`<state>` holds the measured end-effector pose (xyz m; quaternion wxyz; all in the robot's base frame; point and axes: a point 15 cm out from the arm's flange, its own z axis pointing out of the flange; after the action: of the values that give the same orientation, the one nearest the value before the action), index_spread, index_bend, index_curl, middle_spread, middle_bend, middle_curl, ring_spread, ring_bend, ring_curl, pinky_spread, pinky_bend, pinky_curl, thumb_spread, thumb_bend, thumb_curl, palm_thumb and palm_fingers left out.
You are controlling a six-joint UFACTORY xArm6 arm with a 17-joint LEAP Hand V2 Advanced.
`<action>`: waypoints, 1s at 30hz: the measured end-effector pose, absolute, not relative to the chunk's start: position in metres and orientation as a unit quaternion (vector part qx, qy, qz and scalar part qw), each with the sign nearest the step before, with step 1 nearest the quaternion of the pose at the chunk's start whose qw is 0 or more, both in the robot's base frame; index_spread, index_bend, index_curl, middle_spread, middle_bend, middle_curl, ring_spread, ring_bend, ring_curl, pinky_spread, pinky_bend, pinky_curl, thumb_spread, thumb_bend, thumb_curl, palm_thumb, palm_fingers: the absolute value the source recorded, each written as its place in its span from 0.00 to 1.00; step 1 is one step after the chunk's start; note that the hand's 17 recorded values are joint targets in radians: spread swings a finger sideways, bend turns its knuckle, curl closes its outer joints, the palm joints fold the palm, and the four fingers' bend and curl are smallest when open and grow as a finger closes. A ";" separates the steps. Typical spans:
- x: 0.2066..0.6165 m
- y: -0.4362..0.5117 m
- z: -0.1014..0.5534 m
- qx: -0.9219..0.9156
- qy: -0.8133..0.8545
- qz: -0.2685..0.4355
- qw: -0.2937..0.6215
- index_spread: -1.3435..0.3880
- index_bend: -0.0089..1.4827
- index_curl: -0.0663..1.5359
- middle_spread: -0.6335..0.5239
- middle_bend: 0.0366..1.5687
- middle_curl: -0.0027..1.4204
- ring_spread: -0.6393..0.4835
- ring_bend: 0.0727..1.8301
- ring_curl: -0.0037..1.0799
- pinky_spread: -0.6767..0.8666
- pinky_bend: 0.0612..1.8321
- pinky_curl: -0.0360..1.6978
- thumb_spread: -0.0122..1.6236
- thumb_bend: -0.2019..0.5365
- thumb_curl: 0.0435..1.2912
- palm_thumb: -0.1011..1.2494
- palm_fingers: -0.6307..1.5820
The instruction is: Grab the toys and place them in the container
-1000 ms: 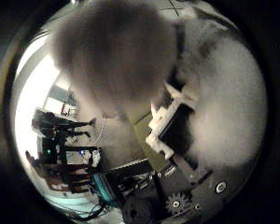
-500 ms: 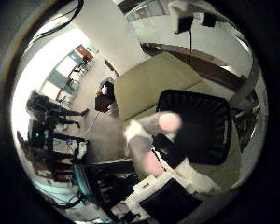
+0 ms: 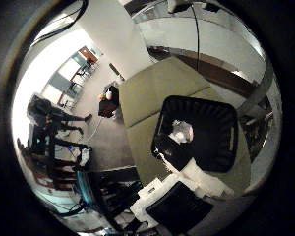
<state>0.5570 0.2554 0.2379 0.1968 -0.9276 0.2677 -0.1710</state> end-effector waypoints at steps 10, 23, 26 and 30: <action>0.574 0.107 0.233 -0.907 0.360 -0.158 0.152 0.54 0.12 0.24 0.51 0.11 0.25 0.59 0.11 0.23 0.60 0.22 0.11 0.67 0.24 0.22 0.47 0.38; 0.561 -0.104 0.201 -0.840 0.513 -0.141 0.107 0.63 0.12 0.23 0.57 0.12 0.25 0.63 0.12 0.24 0.60 0.21 0.09 0.67 0.24 0.21 0.44 0.39; 0.546 -0.153 0.171 -0.816 0.557 -0.121 0.094 0.65 0.12 0.23 0.61 0.12 0.24 0.65 0.13 0.24 0.61 0.22 0.09 0.67 0.24 0.20 0.45 0.39; 0.527 -0.195 0.138 -0.790 0.600 -0.097 0.084 0.67 0.11 0.22 0.64 0.12 0.24 0.67 0.14 0.24 0.61 0.23 0.08 0.67 0.24 0.20 0.45 0.39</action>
<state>0.5271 -0.1949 0.1380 0.0836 -0.7896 0.6000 -0.0974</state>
